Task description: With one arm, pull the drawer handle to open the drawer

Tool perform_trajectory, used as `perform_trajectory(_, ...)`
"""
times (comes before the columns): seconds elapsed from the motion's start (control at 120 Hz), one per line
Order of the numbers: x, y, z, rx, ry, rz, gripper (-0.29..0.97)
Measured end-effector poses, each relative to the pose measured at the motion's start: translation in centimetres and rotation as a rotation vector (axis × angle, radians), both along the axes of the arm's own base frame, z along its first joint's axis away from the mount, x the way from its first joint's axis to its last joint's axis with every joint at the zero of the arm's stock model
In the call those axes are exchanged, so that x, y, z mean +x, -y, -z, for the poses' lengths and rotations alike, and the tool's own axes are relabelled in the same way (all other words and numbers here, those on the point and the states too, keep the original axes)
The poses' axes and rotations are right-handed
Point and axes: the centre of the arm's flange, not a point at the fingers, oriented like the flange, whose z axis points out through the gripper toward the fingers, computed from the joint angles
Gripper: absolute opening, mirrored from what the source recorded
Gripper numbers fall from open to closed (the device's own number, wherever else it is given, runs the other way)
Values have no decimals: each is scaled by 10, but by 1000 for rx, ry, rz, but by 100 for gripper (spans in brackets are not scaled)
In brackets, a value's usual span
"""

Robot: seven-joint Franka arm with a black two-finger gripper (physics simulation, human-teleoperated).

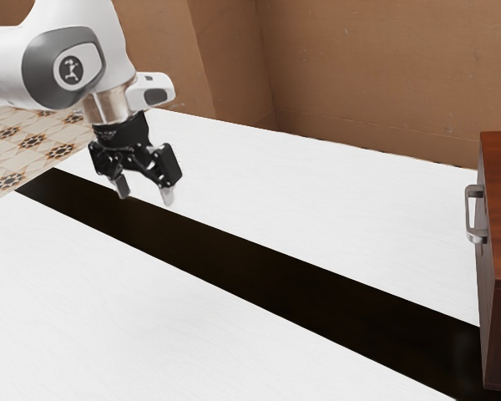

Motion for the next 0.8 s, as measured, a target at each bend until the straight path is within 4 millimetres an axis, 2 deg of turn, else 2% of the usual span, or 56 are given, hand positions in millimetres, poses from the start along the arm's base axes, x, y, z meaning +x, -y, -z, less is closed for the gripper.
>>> perform_trajectory(0.117,-5,-20,0,0,-1,-39,68)
perform_trajectory(0.233,-7,-25,-3,0,4,-49,68)
perform_trajectory(0.267,-9,-22,-19,6,29,-46,68)
perform_trajectory(0.35,-19,-14,-81,28,140,-35,68)
perform_trajectory(0.417,-21,-8,-98,33,176,-26,68)
perform_trajectory(0.467,-13,-5,-95,31,183,-19,68)
perform_trajectory(0.533,10,2,-74,25,174,-2,68)
perform_trajectory(0.575,27,18,-61,11,176,26,68)
perform_trajectory(0.675,56,69,-40,-17,203,114,68)
perform_trajectory(0.8,77,88,-26,-52,250,138,68)
